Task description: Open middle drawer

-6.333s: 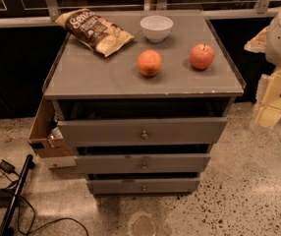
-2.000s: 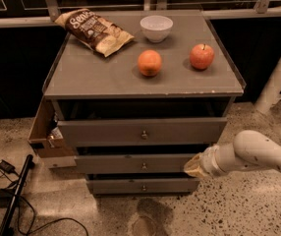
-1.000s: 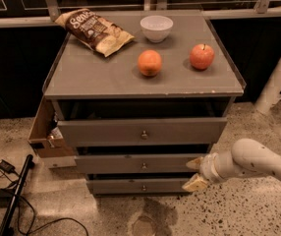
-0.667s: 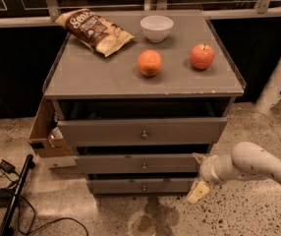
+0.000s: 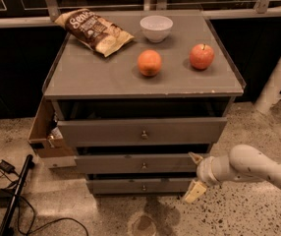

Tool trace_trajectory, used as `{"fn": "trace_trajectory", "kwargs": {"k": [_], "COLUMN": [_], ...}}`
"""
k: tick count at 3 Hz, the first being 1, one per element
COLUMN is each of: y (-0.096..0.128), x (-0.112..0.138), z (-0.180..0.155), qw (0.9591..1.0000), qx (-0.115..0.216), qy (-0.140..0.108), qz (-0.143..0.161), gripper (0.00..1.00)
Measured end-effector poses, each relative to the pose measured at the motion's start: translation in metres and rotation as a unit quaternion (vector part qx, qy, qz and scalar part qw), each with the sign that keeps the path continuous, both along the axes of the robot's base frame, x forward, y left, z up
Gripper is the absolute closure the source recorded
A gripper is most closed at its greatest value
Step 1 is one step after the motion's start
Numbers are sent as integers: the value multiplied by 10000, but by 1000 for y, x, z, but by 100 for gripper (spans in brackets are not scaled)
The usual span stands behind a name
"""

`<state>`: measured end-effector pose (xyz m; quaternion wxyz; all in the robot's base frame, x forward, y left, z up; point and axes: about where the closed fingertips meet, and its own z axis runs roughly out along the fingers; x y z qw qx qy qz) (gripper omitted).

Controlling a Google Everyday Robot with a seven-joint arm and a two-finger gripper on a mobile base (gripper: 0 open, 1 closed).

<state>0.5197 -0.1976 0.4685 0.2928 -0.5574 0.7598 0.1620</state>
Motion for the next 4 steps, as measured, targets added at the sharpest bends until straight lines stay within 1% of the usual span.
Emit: {"fn": "trace_trajectory", "kwargs": {"k": [1, 2, 4], "y": [14, 22, 28], "x": [15, 27, 53], "z": [-14, -24, -36], "qw": [9996, 9991, 9977], "qx": [57, 4, -234], "qy": [-153, -238, -407], "qz": [232, 363, 482], "gripper": [0, 0, 0]}}
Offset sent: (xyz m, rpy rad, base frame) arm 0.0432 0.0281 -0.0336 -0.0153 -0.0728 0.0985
